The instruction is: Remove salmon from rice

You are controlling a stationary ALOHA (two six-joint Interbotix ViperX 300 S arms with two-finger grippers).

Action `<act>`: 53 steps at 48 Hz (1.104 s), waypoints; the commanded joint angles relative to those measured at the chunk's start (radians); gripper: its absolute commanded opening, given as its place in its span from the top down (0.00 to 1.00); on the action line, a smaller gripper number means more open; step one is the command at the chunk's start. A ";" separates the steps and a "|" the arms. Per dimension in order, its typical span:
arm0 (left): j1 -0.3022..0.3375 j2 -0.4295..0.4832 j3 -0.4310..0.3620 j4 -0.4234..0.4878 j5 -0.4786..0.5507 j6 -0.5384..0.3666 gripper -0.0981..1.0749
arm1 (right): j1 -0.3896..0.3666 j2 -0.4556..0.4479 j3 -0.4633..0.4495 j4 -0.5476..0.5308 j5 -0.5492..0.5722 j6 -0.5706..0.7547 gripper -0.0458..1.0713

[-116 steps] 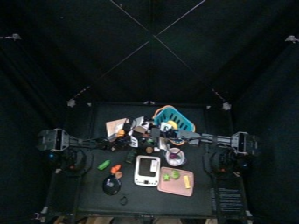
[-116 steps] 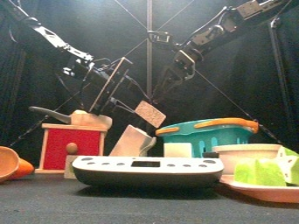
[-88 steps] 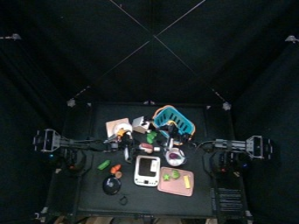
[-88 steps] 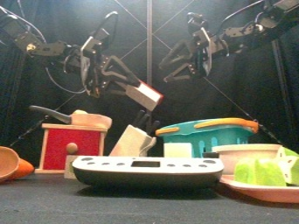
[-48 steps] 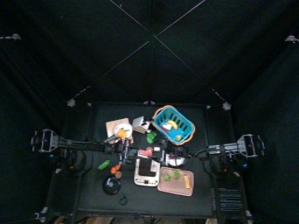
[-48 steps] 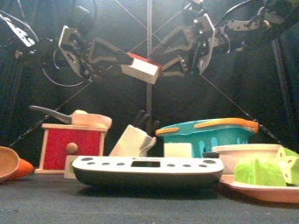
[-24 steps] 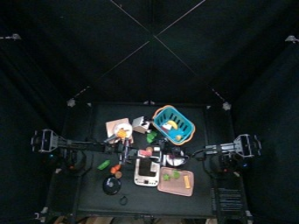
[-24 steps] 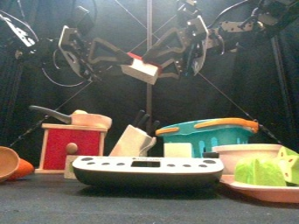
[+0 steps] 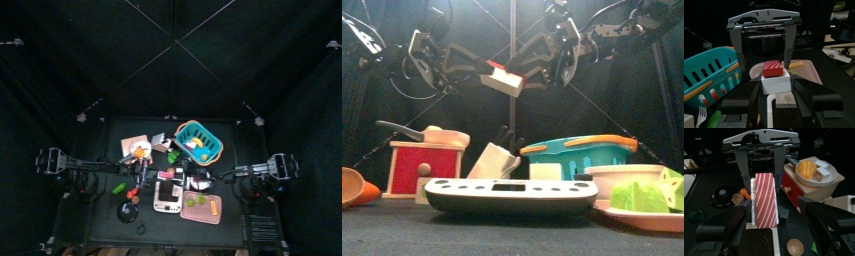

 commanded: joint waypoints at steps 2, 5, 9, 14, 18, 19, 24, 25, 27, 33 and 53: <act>0.000 -0.017 -0.011 -0.002 -0.011 0.002 0.45 | 0.000 -0.017 -0.026 -0.002 -0.009 0.000 0.17; 0.000 -0.015 -0.012 -0.002 -0.011 0.002 0.45 | -0.002 -0.015 -0.025 0.000 -0.009 0.000 0.20; 0.000 -0.015 -0.014 -0.002 -0.011 0.002 0.45 | 0.000 -0.012 -0.025 -0.002 -0.009 0.000 0.24; 0.000 -0.015 -0.015 0.002 -0.011 0.003 0.45 | -0.002 -0.006 -0.029 -0.002 -0.009 0.000 0.26; 0.000 -0.015 -0.017 0.005 -0.011 0.005 0.45 | -0.002 0.000 -0.037 -0.003 -0.003 -0.002 0.26; 0.000 -0.017 -0.017 0.005 -0.011 0.005 0.45 | -0.002 0.005 -0.041 -0.003 -0.002 0.000 0.26; 0.000 -0.015 -0.015 0.032 -0.011 0.020 0.45 | -0.002 0.017 -0.052 0.000 0.011 0.000 0.27; 0.000 -0.017 -0.015 0.038 -0.011 0.026 0.45 | -0.002 0.020 -0.057 0.002 0.017 0.000 0.27; 0.000 -0.017 -0.015 0.048 -0.012 0.038 0.45 | -0.002 0.025 -0.063 0.005 0.031 0.002 0.27; 0.000 -0.017 -0.015 0.048 -0.011 0.078 0.45 | -0.002 0.034 -0.074 0.005 0.061 0.002 0.28; 0.003 -0.015 0.002 0.011 -0.011 0.087 0.45 | -0.005 0.017 -0.058 0.044 0.060 0.002 0.49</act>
